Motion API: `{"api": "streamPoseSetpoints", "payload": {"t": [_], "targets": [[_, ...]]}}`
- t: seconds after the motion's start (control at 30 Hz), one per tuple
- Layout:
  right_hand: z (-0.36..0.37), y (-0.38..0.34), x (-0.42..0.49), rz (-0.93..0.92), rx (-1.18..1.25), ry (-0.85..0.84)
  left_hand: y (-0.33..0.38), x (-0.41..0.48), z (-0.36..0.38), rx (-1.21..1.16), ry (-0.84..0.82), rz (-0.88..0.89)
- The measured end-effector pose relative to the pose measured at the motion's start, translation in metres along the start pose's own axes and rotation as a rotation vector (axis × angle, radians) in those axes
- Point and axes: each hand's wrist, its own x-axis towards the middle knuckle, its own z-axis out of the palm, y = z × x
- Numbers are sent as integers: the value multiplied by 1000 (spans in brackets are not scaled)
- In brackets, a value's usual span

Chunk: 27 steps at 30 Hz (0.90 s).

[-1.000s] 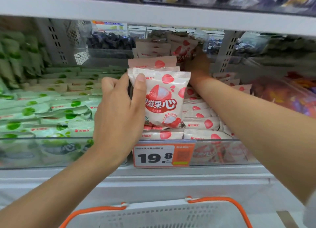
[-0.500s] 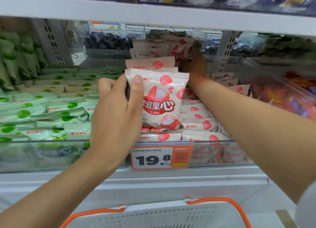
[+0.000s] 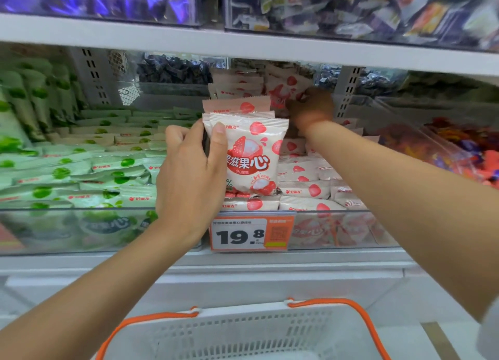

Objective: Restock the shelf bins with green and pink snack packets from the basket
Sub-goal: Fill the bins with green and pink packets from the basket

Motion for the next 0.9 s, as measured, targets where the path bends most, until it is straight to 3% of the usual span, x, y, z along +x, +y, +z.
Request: {"api": "streamPoseSetpoints", "payload": {"t": [0.1, 0.23, 0.47, 0.73, 0.9], "targets": [[-4, -5, -3, 46, 99, -15, 3, -3, -2, 14, -3, -9], [-14, -12, 8, 22, 119, 151, 6, -3, -3, 18, 13, 3], [19, 2, 21, -31, 42, -2, 0, -1, 0, 16, 16, 35], [19, -3, 26, -73, 141, 137, -1, -1, 0, -12, -8, 42], [26, 5, 24, -114, 36, 38, -2, -1, 0, -2, -6, 36]]}}
